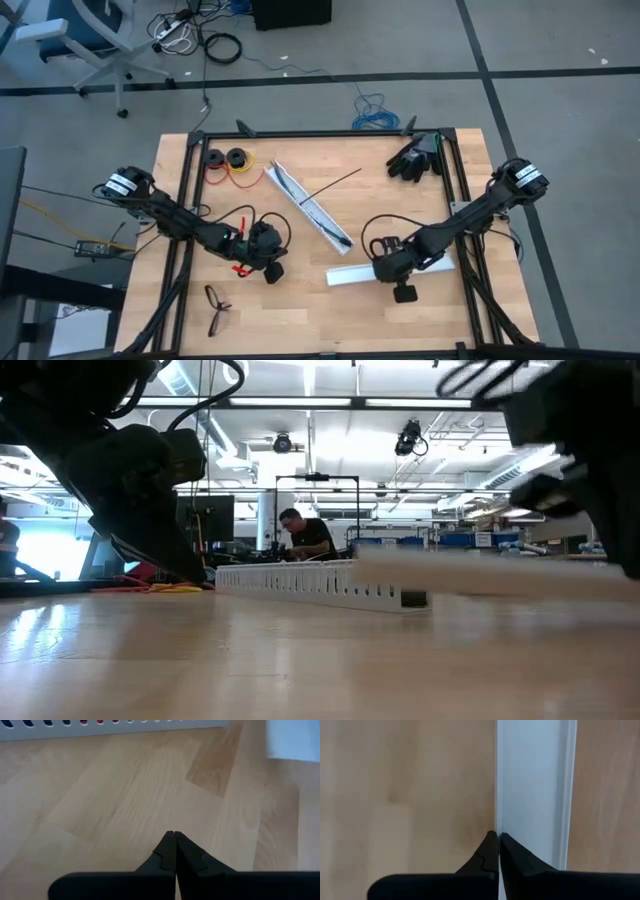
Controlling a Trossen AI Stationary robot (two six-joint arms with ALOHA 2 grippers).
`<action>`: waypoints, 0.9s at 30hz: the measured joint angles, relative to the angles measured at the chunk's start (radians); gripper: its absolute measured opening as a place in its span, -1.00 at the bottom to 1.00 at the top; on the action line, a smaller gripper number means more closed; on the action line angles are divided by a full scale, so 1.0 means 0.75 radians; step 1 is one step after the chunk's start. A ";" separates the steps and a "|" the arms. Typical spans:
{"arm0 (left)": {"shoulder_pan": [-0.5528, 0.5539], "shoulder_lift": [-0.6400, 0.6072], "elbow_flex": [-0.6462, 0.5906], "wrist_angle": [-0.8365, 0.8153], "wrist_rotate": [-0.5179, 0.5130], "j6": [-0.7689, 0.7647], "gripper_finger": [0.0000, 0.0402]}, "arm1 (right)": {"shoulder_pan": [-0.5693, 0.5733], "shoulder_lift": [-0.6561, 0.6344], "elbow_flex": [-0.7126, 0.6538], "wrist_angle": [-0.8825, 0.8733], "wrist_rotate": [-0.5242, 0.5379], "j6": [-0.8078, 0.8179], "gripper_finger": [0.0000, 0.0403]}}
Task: Ziptie cables
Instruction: Close the white cable duct
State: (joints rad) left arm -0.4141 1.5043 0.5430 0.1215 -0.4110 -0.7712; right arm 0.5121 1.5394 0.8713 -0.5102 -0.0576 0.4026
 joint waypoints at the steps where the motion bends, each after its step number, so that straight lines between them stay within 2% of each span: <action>1: 0.001 0.000 0.000 0.000 -0.001 0.000 -0.99 | -0.004 0.000 0.021 0.003 -0.002 0.000 -1.00; 10: -0.001 0.001 0.000 -0.008 -0.007 0.006 -0.99 | -0.116 0.000 0.184 0.059 0.037 0.080 -1.00; 15: -0.018 0.001 0.000 -0.100 -0.133 0.001 -0.99 | -0.271 -0.001 0.199 0.226 0.025 0.262 -1.00; 18: -0.025 0.001 -0.001 -0.127 -0.167 0.001 -0.99 | -0.370 -0.001 0.199 0.310 -0.039 0.318 -1.00; 24: -0.026 0.001 -0.068 -0.111 -0.175 -0.009 -0.99 | -0.560 0.009 0.200 0.436 -0.278 0.439 -1.00; 27: -0.023 0.000 -0.137 -0.026 -0.180 -0.025 -0.99 | -0.638 0.050 0.201 0.477 -0.357 0.483 -1.00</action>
State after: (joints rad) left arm -0.4313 1.5044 0.4402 0.1020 -0.5461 -0.7898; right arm 0.0340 1.5766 1.0222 -0.1527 -0.3250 0.7647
